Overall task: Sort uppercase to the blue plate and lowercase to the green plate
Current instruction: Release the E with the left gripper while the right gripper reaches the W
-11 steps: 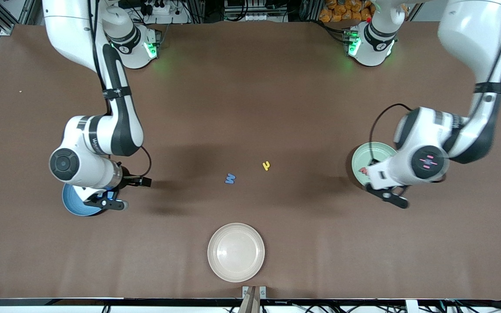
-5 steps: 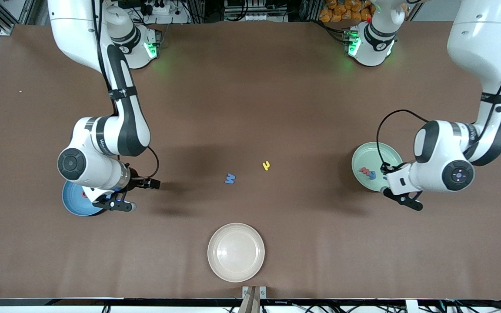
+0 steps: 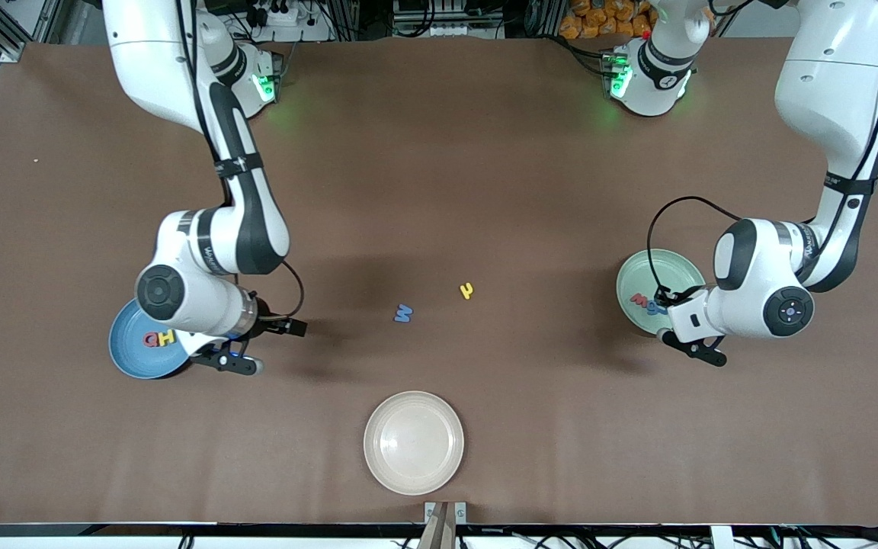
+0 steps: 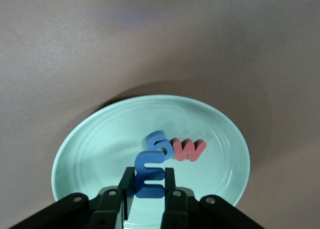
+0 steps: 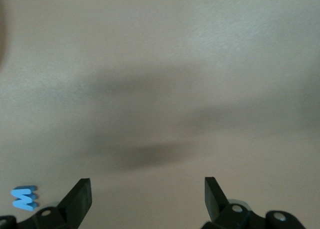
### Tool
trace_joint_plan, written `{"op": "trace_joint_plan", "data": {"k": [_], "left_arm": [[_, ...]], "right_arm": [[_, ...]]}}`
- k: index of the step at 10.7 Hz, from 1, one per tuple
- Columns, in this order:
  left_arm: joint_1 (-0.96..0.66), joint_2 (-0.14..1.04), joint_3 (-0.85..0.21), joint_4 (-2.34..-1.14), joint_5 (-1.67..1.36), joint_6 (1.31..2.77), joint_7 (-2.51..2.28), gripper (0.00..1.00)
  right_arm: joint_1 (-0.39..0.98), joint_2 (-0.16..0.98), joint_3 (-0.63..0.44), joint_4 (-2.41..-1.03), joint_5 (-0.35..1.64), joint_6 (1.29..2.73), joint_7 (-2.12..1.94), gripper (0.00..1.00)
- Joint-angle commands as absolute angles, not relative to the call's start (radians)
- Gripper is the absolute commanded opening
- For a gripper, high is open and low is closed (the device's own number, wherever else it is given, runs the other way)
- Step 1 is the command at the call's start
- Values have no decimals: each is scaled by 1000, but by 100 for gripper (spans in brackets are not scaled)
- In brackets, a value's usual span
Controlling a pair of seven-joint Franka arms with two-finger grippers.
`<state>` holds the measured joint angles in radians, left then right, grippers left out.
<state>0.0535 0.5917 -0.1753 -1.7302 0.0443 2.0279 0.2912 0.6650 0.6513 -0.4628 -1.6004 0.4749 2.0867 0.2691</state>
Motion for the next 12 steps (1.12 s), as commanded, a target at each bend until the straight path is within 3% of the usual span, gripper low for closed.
{"op": "trace_joint_plan", "data": {"k": [1, 3, 7, 9, 12], "left_arm": [[55, 571, -164, -1740, 14, 2034, 308, 42], [55, 554, -164, -1732, 14, 2029, 302, 59], [45, 509, -144, -1671, 18, 2004, 298, 68], [43, 502, -135, -1625, 18, 1967, 298, 83], [20, 482, -101, -1563, 18, 1901, 293, 83]], "right_arm": [[664, 683, -413, -1572, 489, 2156, 356, 100], [666, 718, -384, -1543, 483, 2184, 425, 100], [729, 850, -383, -1389, 480, 2198, 560, 100], [744, 879, -382, -1367, 482, 2215, 571, 100], [791, 923, -380, -1339, 485, 2246, 627, 100]]}}
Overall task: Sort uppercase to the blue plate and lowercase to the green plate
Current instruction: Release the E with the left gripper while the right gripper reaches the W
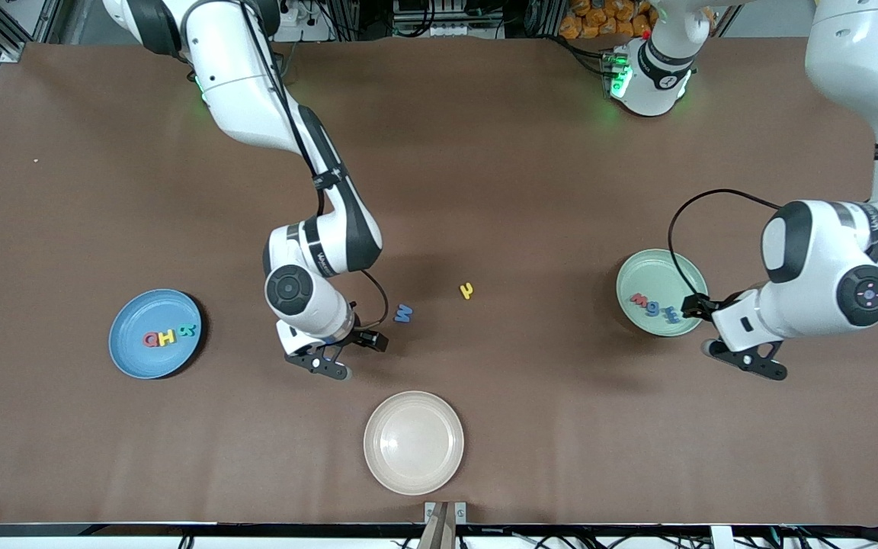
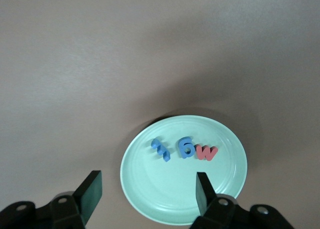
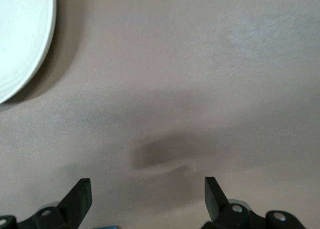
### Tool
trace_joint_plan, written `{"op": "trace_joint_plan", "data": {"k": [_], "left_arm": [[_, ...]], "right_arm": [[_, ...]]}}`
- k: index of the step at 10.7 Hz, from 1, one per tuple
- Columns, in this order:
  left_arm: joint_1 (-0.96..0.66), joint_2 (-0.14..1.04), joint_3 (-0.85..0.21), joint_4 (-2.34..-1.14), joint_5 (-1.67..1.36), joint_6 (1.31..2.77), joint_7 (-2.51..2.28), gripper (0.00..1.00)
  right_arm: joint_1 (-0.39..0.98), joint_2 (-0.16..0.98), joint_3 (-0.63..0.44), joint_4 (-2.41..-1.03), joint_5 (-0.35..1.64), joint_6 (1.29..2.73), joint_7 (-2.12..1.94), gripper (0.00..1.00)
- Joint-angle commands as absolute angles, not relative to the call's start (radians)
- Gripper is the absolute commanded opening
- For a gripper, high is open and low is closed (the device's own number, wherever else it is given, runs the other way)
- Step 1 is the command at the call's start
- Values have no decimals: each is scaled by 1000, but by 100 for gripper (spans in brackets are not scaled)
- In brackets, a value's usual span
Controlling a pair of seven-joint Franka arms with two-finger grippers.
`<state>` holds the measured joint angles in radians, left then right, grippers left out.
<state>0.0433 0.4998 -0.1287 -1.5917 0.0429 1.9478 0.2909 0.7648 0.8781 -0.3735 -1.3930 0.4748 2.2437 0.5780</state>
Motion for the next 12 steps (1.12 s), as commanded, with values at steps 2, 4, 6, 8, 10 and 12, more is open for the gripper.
{"op": "trace_joint_plan", "data": {"k": [2, 4, 6, 8, 10, 12], "left_arm": [[18, 473, -101, -1548, 17, 1882, 285, 81], [18, 465, -101, -1545, 17, 1881, 265, 81], [11, 460, -103, -1545, 17, 1881, 236, 80], [11, 460, -106, -1523, 17, 1865, 212, 80], [6, 459, -109, -1496, 24, 1836, 195, 80], [-5, 448, -109, -1483, 26, 1809, 193, 80]], "right_arm": [[816, 959, -380, -1309, 483, 2246, 655, 100], [834, 963, -380, -1307, 483, 2244, 670, 100], [865, 963, -380, -1307, 477, 2234, 678, 100], [882, 962, -383, -1315, 472, 2232, 686, 100], [888, 963, -382, -1316, 439, 2232, 707, 100], [896, 963, -382, -1321, 431, 2230, 718, 100]]}}
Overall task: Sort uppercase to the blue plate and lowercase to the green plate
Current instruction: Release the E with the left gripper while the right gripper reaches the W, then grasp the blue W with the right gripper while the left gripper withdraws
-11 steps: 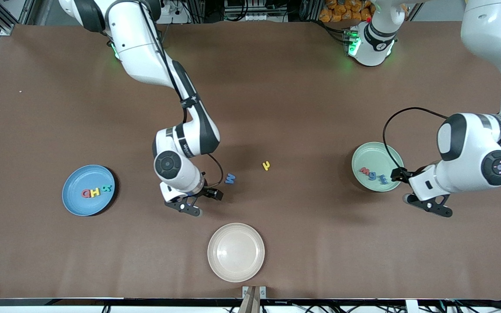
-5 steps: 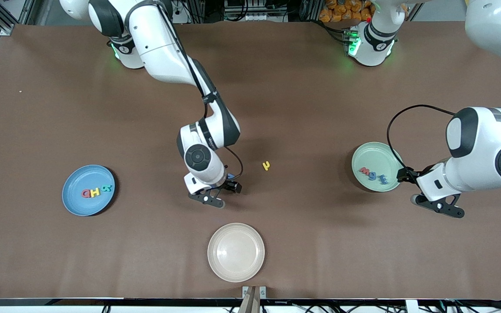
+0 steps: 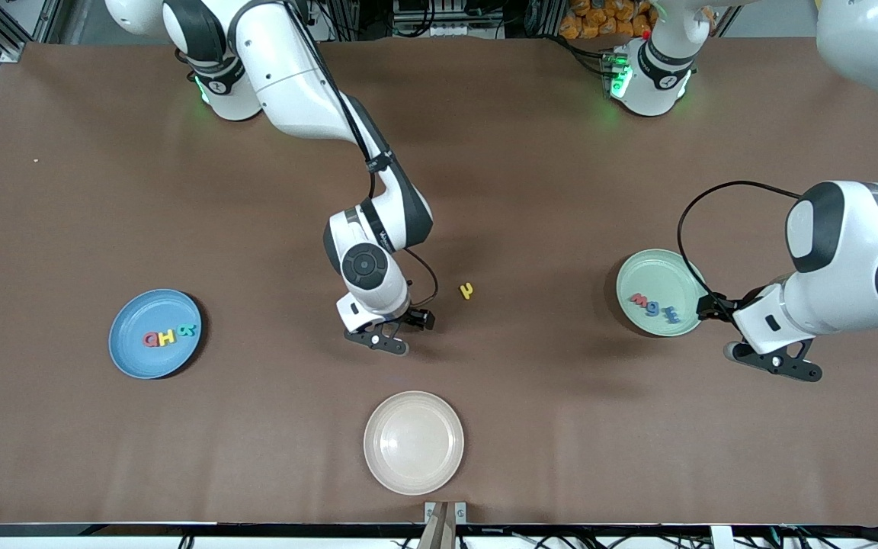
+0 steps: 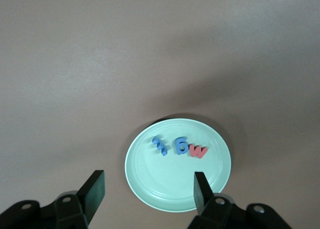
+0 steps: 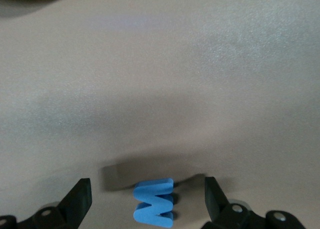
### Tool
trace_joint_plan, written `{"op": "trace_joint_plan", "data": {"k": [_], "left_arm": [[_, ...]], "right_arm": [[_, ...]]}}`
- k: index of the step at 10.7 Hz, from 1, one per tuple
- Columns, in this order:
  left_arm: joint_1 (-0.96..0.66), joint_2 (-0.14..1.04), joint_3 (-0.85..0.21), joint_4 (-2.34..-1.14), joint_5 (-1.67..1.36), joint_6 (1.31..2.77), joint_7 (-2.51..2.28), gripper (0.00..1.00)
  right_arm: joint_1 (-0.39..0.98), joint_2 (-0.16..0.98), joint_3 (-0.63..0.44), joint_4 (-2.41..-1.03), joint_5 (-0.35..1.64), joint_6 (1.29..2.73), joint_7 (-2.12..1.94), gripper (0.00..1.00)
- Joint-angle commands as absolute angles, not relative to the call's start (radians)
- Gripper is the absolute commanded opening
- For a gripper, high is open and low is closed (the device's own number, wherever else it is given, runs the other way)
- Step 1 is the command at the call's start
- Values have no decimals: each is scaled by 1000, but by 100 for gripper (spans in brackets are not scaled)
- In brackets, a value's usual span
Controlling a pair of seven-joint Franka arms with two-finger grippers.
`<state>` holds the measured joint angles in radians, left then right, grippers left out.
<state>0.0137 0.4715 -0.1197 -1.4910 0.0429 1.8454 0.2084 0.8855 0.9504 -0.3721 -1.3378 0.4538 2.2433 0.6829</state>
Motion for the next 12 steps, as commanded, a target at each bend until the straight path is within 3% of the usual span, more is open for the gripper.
{"op": "trace_joint_plan", "data": {"k": [1, 2, 3, 4, 12], "left_arm": [[-6, 439, -110, -1483, 25, 1799, 181, 80], [-8, 433, -112, -1483, 26, 1792, 164, 80], [-14, 430, -112, -1485, 26, 1790, 157, 80], [-18, 428, -112, -1485, 26, 1790, 153, 80], [-20, 428, -136, -1483, 17, 1776, 112, 74]], "right_arm": [[897, 963, -382, -1321, 426, 2230, 716, 100], [899, 963, -380, -1321, 399, 2230, 719, 49], [899, 963, -382, -1322, 396, 2230, 718, 16], [900, 963, -380, -1327, 396, 2232, 718, 0], [841, 937, -399, -1333, 353, 2131, 622, 0]]}}
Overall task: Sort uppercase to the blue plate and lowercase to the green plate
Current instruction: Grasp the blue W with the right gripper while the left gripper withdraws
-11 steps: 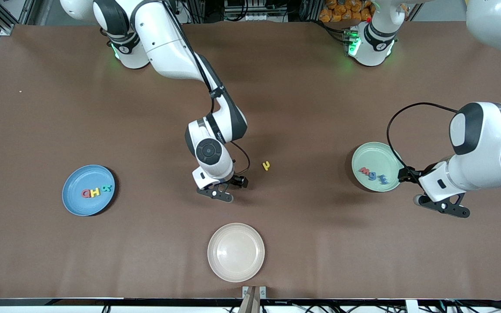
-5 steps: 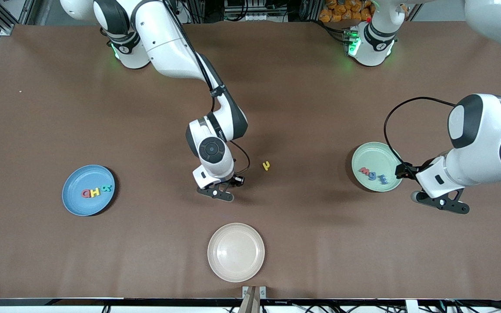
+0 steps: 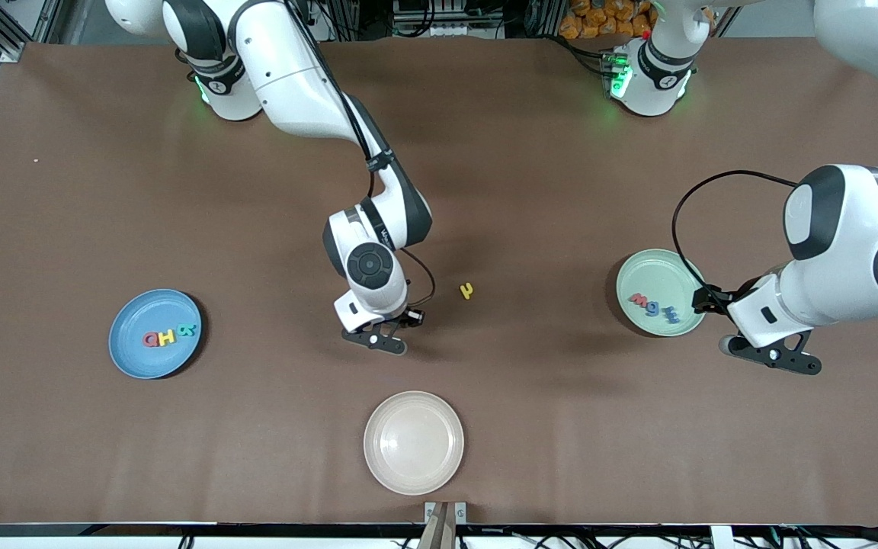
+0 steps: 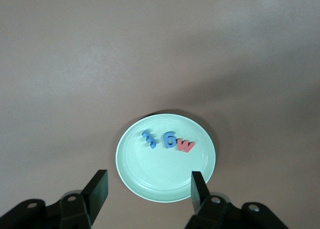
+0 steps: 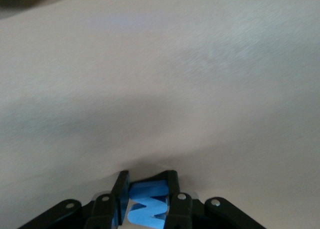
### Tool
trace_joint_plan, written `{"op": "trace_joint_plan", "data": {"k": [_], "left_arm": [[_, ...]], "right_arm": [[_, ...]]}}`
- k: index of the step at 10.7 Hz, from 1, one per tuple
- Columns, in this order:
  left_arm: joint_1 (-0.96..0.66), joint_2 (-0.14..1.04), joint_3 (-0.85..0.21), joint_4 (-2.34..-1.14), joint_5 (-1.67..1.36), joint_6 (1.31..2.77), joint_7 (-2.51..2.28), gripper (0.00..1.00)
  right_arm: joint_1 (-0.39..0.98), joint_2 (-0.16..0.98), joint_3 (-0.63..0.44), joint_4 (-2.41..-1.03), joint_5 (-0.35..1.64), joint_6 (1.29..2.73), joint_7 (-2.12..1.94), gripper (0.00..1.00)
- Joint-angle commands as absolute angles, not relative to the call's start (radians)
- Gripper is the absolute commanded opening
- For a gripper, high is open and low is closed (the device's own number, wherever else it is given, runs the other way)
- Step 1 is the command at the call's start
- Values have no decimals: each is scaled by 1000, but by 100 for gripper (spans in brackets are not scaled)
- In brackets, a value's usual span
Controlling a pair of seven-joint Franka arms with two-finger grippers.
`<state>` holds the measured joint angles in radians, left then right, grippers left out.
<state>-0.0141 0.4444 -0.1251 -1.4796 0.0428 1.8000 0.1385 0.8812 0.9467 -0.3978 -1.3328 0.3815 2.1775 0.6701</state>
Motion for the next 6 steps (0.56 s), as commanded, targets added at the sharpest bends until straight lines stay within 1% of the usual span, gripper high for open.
{"op": "trace_joint_plan", "data": {"k": [1, 2, 3, 4, 6], "left_arm": [[-23, 425, -140, -1483, 15, 1766, 100, 73], [-32, 425, -144, -1485, 14, 1753, 85, 71], [-34, 423, -170, -1485, 14, 1743, 46, 68], [-32, 419, -207, -1485, 17, 1738, -6, 68], [-31, 414, -294, -1491, 29, 1740, -72, 68]], "right_arm": [[832, 918, -416, -1363, 347, 2097, 565, 0], [839, 904, -454, -1403, 345, 2085, 514, 0], [845, 885, -477, -1449, 345, 2085, 461, 0], [859, 852, -514, -1504, 341, 2091, 354, 0], [854, 802, -570, -1563, 342, 2083, 203, 0]]}}
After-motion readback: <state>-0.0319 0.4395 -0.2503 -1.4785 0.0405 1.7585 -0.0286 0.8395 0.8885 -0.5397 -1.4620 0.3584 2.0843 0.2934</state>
